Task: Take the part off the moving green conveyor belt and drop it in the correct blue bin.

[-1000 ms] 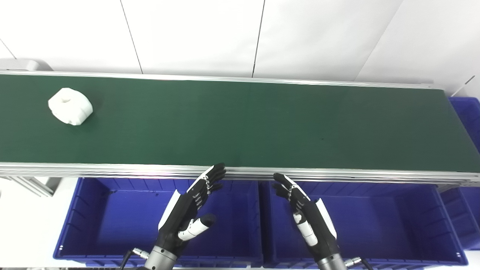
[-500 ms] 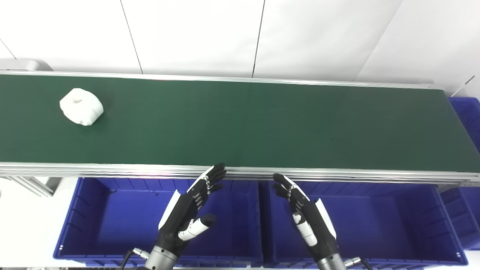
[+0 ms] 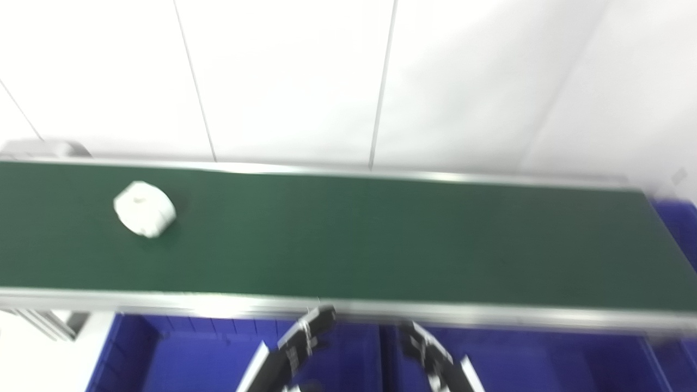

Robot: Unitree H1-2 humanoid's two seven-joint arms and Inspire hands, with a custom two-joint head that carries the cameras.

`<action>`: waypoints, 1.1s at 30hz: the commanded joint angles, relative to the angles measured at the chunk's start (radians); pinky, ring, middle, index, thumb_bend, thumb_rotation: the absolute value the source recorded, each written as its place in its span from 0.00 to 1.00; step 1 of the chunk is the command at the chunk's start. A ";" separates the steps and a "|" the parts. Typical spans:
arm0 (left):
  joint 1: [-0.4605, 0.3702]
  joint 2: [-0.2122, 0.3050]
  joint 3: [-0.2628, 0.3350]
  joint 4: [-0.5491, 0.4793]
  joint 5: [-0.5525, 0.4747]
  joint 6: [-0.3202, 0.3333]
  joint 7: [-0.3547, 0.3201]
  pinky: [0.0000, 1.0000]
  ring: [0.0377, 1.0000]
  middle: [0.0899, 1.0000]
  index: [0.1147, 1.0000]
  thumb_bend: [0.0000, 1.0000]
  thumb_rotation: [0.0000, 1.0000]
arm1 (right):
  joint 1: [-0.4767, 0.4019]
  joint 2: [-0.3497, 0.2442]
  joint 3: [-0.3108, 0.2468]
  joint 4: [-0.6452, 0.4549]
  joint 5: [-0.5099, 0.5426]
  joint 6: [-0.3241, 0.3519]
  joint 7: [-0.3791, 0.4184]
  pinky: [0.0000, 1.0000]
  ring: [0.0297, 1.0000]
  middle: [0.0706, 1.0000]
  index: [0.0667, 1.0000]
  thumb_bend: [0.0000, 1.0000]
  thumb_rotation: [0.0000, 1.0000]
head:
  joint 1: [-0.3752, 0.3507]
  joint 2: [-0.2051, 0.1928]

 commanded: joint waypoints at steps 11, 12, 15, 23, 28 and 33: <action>-0.023 -0.022 -0.008 0.034 0.023 -0.079 0.002 0.78 0.86 0.85 0.82 0.84 0.73 | -0.009 -0.006 -0.026 0.009 0.016 -0.054 0.028 0.84 0.87 0.89 0.85 0.77 1.00 | 0.027 -0.001; -0.022 -0.023 -0.008 0.031 0.025 -0.079 0.003 0.78 0.86 0.85 0.82 0.84 0.73 | -0.008 -0.007 -0.027 0.007 0.015 -0.054 0.028 0.84 0.87 0.89 0.85 0.77 1.00 | 0.031 0.000; -0.019 -0.025 -0.012 0.022 0.030 -0.076 0.005 0.76 0.85 0.85 0.82 0.84 0.74 | -0.005 -0.009 -0.032 0.004 0.023 -0.054 0.036 0.85 0.88 0.89 0.85 0.77 1.00 | 0.057 0.011; -0.015 -0.027 -0.015 0.005 0.025 -0.063 0.001 0.77 0.85 0.86 0.81 0.84 0.72 | 0.001 -0.005 -0.045 -0.006 0.025 -0.054 0.048 0.90 0.91 0.91 0.88 0.80 0.99 | 0.076 0.039; -0.013 -0.027 -0.017 -0.012 0.039 -0.062 0.006 0.77 0.85 0.86 0.81 0.84 0.72 | -0.003 -0.006 -0.046 -0.010 0.015 -0.054 0.041 0.90 0.89 0.91 0.89 0.80 1.00 | 0.081 0.044; -0.026 -0.005 -0.038 -0.070 0.075 -0.075 -0.007 0.76 0.85 0.87 0.82 0.82 0.66 | -0.002 -0.011 -0.048 -0.011 0.016 -0.054 0.044 0.89 0.89 0.90 0.89 0.77 1.00 | 0.090 0.049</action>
